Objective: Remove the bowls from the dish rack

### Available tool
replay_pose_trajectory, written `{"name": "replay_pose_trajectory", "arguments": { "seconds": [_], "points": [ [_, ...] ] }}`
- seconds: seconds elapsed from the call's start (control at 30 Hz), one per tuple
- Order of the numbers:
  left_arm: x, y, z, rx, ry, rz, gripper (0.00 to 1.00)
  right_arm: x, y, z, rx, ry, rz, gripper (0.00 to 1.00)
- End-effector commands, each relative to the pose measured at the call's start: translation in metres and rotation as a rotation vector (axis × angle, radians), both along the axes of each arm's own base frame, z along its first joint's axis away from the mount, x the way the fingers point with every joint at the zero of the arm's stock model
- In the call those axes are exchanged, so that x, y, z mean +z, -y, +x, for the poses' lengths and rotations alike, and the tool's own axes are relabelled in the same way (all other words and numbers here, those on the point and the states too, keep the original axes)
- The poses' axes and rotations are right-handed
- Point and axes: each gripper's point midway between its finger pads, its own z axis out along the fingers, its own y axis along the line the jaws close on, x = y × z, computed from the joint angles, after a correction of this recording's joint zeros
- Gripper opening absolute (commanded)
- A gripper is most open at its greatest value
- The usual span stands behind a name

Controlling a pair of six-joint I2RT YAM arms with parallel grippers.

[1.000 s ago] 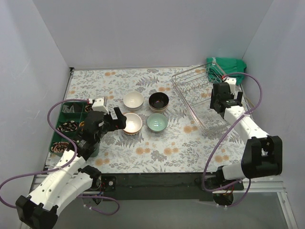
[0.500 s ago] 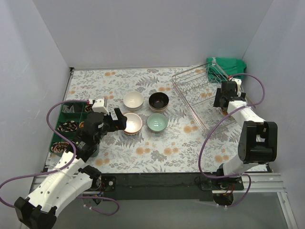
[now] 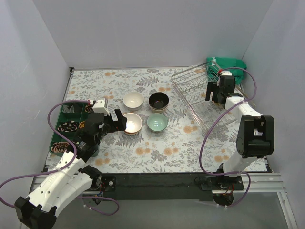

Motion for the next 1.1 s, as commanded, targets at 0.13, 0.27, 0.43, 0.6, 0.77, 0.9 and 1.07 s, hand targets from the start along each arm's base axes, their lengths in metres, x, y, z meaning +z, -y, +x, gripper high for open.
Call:
{"name": "replay_pose_trajectory", "arguments": {
  "seconds": [0.13,0.27,0.43,0.6,0.77,0.9,1.07],
  "points": [
    [0.004,-0.002,0.0,0.004,0.022,0.011,0.98,0.029,-0.018,0.01,0.129,0.064,-0.142,0.93],
    [0.006,-0.002,0.0,0.002,0.029,0.009,0.98,0.034,-0.004,0.012,0.095,0.072,-0.279,0.93],
    [0.005,-0.002,-0.001,0.001,0.029,0.008,0.98,0.034,0.015,0.015,0.058,0.052,-0.407,0.93],
    [0.005,-0.002,-0.001,0.0,0.031,0.009,0.98,0.024,0.015,0.028,0.093,0.042,-0.448,0.94],
    [0.006,-0.002,-0.001,-0.001,0.034,0.008,0.98,0.004,0.02,0.034,0.093,0.005,-0.486,0.94],
    [0.005,-0.002,-0.001,-0.003,0.03,0.011,0.98,-0.006,0.036,0.032,0.023,-0.016,-0.559,0.94],
    [0.003,-0.002,-0.001,-0.004,0.026,0.013,0.98,-0.022,0.046,0.024,-0.023,-0.049,-0.6,0.94]
  ]
}}
